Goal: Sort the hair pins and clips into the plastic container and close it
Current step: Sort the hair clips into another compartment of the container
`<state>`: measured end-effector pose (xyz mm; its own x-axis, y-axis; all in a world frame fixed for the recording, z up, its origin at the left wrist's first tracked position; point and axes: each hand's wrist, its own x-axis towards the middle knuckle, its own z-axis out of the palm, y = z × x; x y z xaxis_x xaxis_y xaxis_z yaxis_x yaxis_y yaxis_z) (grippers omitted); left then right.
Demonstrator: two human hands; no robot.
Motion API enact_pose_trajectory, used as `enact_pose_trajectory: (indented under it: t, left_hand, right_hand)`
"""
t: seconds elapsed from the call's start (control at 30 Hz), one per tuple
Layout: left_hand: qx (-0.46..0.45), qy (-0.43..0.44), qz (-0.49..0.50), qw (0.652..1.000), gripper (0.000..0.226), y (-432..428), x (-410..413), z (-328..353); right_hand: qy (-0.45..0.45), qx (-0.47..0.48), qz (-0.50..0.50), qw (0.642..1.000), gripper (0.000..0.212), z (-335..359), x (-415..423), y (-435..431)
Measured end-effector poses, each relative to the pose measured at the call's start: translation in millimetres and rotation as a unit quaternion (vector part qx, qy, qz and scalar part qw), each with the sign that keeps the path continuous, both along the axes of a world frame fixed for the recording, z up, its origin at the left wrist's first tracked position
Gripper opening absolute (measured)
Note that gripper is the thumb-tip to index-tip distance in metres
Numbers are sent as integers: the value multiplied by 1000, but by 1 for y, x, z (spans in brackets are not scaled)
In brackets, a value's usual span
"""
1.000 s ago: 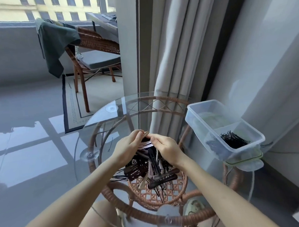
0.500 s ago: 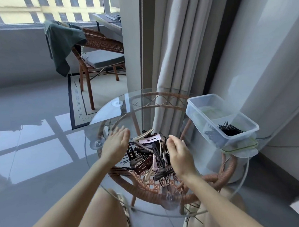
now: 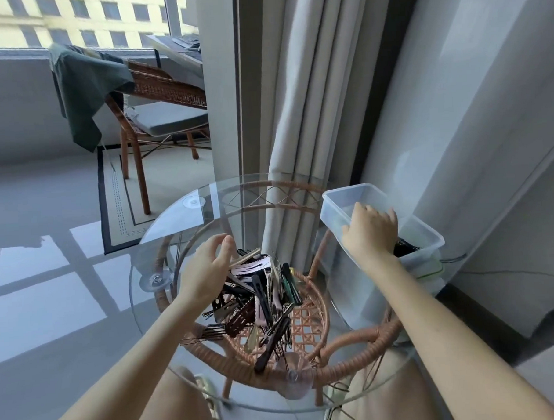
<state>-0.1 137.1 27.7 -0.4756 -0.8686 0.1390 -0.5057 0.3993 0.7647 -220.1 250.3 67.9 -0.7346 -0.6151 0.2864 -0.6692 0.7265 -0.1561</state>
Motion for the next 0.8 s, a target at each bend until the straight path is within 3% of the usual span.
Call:
enact_pose_trajectory:
  t: [0.07,0.2,0.37,0.47,0.53,0.6,0.7,0.8]
  left_hand:
    - [-6,-2,-9,1000,40,-5,-1,3]
    - [3,-12,-31,999,39,-10,0,4]
    - [-1,-76,-73,994,36,-11,7,2]
    - [-30,-111,-78,990,32,-9,10,6]
    - [-42,-147,-77,985,33,-9,12,9]
    - [-26,-189,-81,978,40,-11,13,14]
    - [21,-246,-116,962,52,-15,10,23]
    - [48,-264,-141,953,53,-14,6,27]
  right_hand:
    - [-55,56,40,996,5,4,-14,5]
    - [-104,23,150,983,6,3,-16,18]
    - [-159,54,197,966,20,8,-23,45]
    - [-63,71,228,969,30,13,-16,54]
    - [2,-10,270,963,32,15,2,52]
    - [-60,-44,313,947,40,18,32,44]
    - [-181,113,297,931,75,8,69,14]
    - [-206,196,261,922,84,-7,84,-20]
